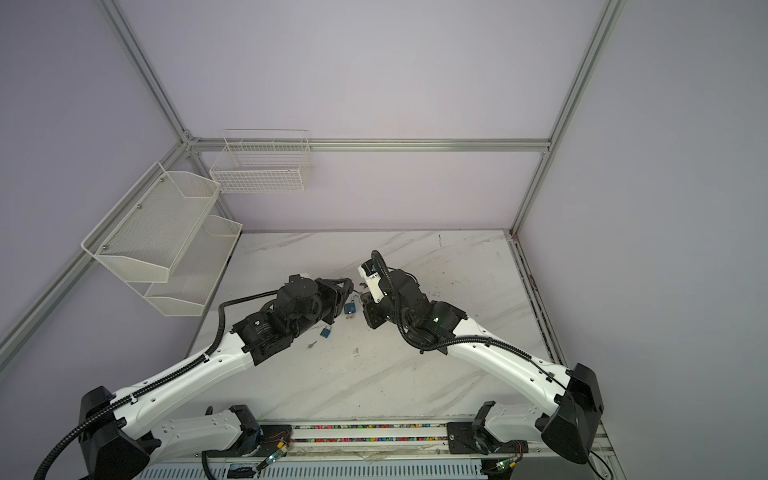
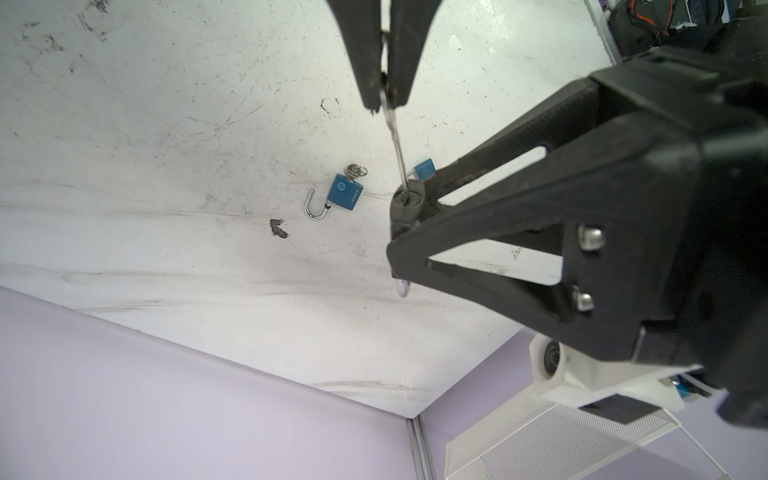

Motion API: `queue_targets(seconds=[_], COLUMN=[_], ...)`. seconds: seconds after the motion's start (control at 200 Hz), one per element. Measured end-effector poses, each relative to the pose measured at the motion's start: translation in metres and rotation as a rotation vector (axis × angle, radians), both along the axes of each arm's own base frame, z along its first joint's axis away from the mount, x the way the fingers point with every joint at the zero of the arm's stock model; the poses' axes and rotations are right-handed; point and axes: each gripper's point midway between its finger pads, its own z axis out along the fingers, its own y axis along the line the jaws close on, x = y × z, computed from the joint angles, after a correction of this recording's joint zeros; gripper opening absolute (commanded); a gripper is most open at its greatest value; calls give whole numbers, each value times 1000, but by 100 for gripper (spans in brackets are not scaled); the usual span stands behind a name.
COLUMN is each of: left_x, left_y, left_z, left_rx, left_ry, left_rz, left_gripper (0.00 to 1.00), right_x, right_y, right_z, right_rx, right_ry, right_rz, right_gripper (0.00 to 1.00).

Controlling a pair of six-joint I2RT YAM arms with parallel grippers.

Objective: Unlock with the key

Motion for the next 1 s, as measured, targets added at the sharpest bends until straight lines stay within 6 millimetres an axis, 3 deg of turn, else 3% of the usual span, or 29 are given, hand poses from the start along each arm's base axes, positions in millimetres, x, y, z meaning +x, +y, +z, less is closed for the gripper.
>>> queue_targets(seconds=[1.0], left_x=[8], left_y=[-8], left_z=[-2], left_rx=[-36], left_ry=[0], left_rz=[24], left_gripper=[0], right_x=[19], right_y=[1], right_z=[1], right_rx=[-33], right_ry=[-38], right_rz=[-89], right_gripper=[0])
